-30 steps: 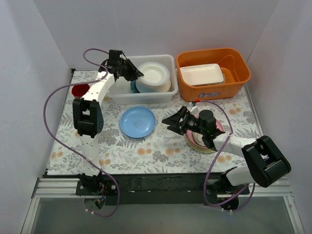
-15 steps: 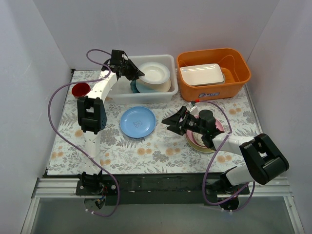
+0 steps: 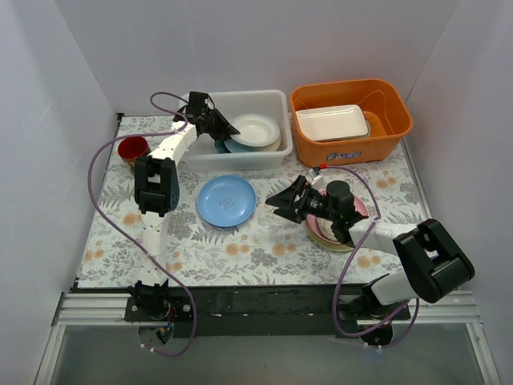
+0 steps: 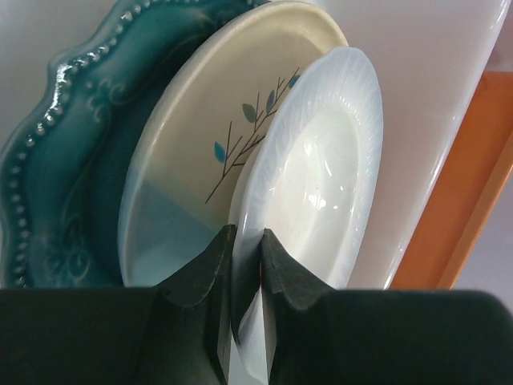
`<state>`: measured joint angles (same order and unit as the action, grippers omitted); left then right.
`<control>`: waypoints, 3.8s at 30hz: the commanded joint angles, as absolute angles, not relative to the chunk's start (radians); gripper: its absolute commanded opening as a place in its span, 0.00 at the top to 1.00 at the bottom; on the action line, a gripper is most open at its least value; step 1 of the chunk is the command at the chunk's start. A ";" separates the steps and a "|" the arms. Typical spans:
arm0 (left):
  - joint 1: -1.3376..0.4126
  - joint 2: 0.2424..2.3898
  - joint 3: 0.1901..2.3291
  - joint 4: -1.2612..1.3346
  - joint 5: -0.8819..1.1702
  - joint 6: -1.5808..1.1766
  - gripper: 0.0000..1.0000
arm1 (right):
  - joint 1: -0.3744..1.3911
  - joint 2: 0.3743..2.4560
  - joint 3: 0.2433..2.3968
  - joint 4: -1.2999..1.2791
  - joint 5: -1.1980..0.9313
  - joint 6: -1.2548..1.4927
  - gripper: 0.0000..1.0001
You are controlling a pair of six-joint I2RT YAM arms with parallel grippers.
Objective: Place the plates into the plastic bin on the countertop
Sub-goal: Place the plate in the plastic bin, then pick up the plate at the center of the board.
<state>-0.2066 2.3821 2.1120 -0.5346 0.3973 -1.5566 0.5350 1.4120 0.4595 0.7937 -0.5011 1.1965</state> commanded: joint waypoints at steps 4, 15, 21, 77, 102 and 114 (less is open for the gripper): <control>-0.210 2.326 2.115 -0.489 0.422 -1.577 0.50 | 0.523 1.413 0.462 0.819 -0.522 1.170 0.02; -0.212 2.227 2.105 -0.534 0.304 -1.528 0.02 | 0.523 1.424 0.453 0.836 -0.526 1.183 0.02; -0.213 2.192 2.099 -0.548 0.252 -1.516 0.02 | 0.523 1.450 0.495 0.698 -0.506 1.123 0.02; -0.179 0.848 0.833 -0.532 0.523 -1.574 0.02 | 0.693 1.838 0.788 0.506 -0.307 1.108 0.31; -0.179 0.767 0.793 -0.583 0.534 -1.580 0.02 | 0.703 1.967 0.808 0.532 -0.265 1.209 0.99; -0.179 0.756 0.805 -0.650 0.493 -1.537 0.02 | 0.701 1.916 0.796 0.519 -0.272 1.187 0.99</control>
<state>-0.1787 0.7666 0.7914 -0.5991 0.5129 -1.5734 0.6964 1.9564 0.8200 0.5888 -0.3084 1.2263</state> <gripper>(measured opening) 0.981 0.045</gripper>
